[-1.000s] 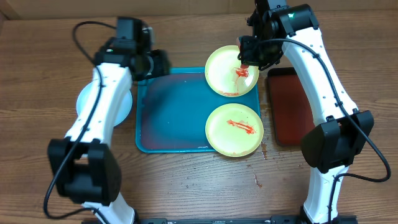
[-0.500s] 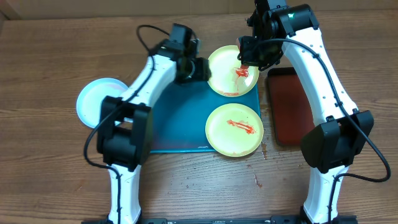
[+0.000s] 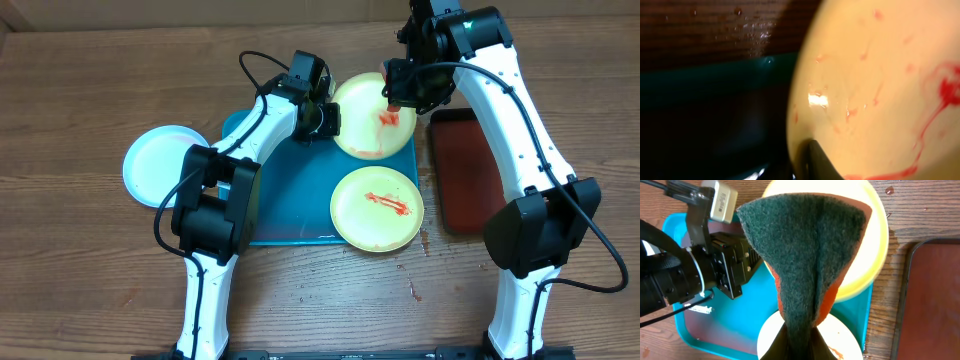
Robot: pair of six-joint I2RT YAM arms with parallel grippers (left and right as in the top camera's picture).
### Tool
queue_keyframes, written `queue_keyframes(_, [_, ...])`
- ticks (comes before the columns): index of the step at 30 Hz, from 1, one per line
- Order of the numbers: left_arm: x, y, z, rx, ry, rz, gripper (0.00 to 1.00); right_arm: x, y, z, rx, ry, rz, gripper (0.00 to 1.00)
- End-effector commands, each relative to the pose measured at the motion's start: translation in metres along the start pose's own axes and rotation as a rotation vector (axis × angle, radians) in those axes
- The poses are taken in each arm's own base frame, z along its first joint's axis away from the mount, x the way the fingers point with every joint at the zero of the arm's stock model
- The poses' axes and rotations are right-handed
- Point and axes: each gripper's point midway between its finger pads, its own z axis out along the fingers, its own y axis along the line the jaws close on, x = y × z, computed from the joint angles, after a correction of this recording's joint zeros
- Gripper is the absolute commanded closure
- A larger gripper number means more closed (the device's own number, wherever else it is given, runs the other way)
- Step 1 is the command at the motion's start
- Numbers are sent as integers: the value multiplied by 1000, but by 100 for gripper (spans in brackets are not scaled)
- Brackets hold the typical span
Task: Clean dirty plates on tray and stack at the side
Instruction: 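Move the left gripper to the upper yellow plate's rim and grip it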
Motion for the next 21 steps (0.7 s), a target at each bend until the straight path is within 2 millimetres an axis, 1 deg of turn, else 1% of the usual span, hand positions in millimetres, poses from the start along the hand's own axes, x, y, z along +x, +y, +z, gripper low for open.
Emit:
queue_keyframes(1, [-10, 2, 0, -5, -25, -7, 95, -7, 5, -17, -13, -49, -17, 96])
queue_keyframes(5, [-21, 4, -3, 5, -66, -8, 96, -7, 6, -17, -13, -49, -17, 96])
queue_keyframes(8, [-29, 11, -11, 1, -87, -26, 96, -6, 6, -17, -13, -47, -19, 96])
queue_keyframes(12, [-43, 33, -35, -59, -136, -84, 96, -6, 6, -17, -13, -47, -31, 96])
queue_keyframes(15, [-48, 55, -64, -125, -161, -130, 96, -6, 6, -16, -13, -46, -35, 96])
queue_keyframes(16, [-46, 62, -73, -151, -157, -145, 96, -5, 6, -16, -13, -44, -34, 96])
queue_keyframes(18, [-36, 78, -92, -211, -127, -180, 96, -5, 7, -16, -15, -41, -35, 96])
queue_keyframes(20, [-16, 91, -105, -251, -57, -221, 96, -4, 11, -15, -25, -38, -40, 96])
queue_keyframes(21, [-6, 95, -108, -264, -17, -238, 96, -4, 13, -14, -27, -39, -45, 96])
